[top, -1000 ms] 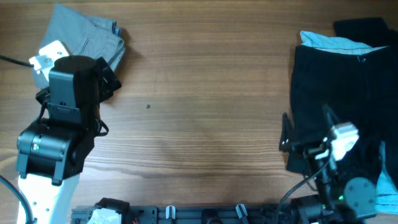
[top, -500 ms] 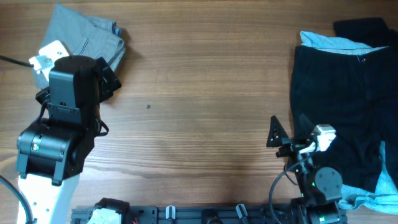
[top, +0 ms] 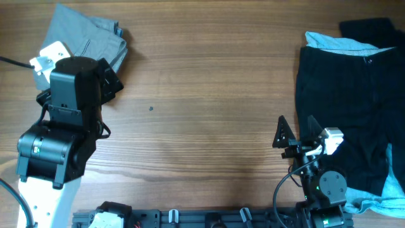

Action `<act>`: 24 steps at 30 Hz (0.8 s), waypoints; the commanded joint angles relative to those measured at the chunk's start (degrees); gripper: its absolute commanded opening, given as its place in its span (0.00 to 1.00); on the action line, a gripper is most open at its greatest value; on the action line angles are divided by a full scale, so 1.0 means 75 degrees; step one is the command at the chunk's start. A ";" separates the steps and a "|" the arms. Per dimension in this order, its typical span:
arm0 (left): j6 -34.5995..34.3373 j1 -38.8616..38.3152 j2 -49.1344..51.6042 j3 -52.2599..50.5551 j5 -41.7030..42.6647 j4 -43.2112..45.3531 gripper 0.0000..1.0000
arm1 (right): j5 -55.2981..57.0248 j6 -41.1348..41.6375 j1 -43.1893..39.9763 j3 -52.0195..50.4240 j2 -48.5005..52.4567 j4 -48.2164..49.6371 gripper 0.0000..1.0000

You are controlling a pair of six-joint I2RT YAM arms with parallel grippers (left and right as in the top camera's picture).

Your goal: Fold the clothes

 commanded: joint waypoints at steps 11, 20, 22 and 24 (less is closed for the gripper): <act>0.0012 0.1614 -0.3229 -0.1440 0.1714 -0.0114 1.00 | 0.0160 0.0079 -0.0026 -0.0003 -0.0003 0.0038 1.00; 0.0446 0.2372 -0.7321 -0.8862 0.5246 0.6714 1.00 | 0.0160 0.0079 -0.0026 -0.0003 -0.0003 0.0038 1.00; 0.0950 0.2346 -0.7813 -0.9518 0.5412 0.7189 1.00 | 0.0160 0.0076 -0.0026 -0.0003 -0.0003 0.0038 1.00; 0.1274 0.2267 -0.8326 -0.9946 0.5117 0.7274 1.00 | 0.0160 0.0079 -0.0026 -0.0003 -0.0003 0.0038 1.00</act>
